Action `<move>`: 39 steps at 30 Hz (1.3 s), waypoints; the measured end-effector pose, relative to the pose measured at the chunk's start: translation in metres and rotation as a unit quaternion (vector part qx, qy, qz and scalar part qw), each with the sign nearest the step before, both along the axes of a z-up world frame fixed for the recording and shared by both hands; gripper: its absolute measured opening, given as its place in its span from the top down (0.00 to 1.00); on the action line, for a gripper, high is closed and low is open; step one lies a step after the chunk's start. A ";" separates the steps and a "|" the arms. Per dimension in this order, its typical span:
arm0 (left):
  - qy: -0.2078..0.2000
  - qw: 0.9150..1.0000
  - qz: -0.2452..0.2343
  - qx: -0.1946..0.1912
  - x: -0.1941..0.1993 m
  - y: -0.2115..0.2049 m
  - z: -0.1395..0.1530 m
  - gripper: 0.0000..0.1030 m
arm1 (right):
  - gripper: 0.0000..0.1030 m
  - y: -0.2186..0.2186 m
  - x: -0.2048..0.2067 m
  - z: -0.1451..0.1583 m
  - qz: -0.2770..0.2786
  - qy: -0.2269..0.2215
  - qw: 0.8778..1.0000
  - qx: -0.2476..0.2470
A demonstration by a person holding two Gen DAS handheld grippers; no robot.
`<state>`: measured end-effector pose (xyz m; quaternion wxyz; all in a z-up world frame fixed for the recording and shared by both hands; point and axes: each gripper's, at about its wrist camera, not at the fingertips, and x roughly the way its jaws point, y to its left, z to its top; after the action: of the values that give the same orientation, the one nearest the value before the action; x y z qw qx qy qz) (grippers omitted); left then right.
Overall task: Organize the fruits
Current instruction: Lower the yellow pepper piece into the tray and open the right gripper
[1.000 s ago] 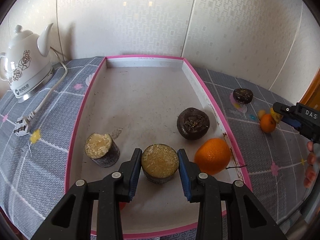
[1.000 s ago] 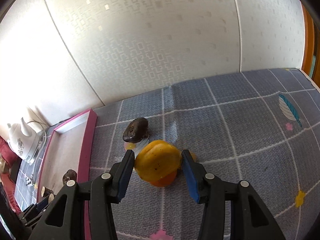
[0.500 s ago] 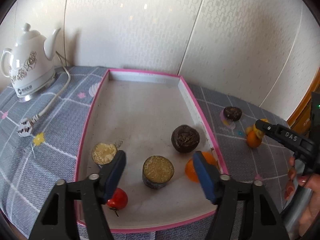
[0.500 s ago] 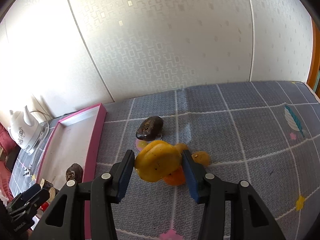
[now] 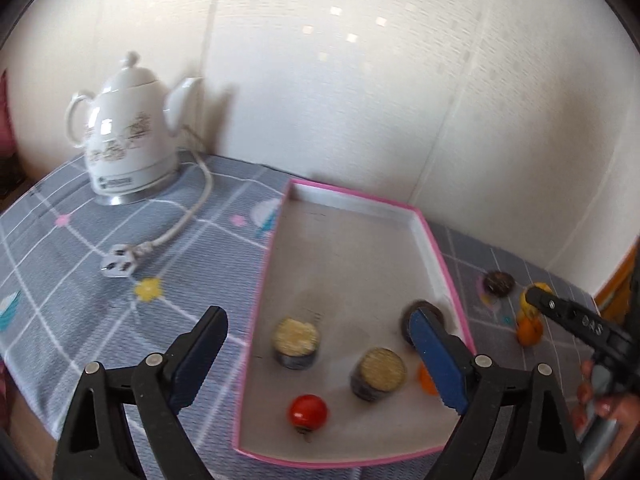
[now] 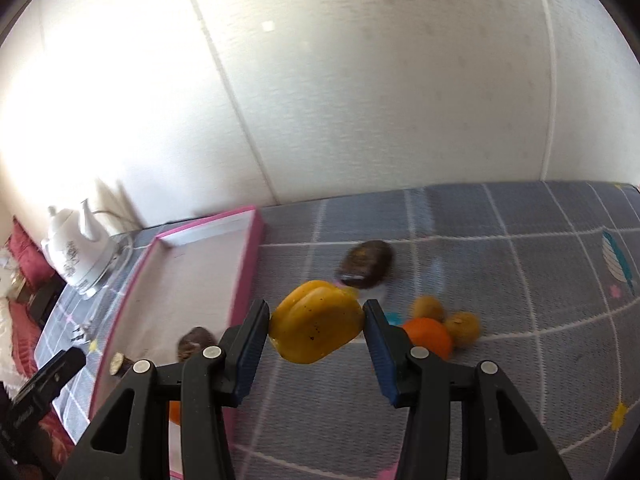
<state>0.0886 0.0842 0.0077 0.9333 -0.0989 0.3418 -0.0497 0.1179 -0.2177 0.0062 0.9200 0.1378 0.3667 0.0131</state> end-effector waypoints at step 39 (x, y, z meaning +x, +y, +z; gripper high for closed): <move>0.064 0.985 0.110 0.114 -0.004 0.044 -0.025 0.09 | 0.52 0.165 0.069 -0.038 0.204 0.051 0.977 -0.026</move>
<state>0.0845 0.1282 -0.0171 0.9143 -0.0321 0.3914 0.0991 0.1864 -0.0528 -0.0319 0.8812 0.0369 0.4339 0.1840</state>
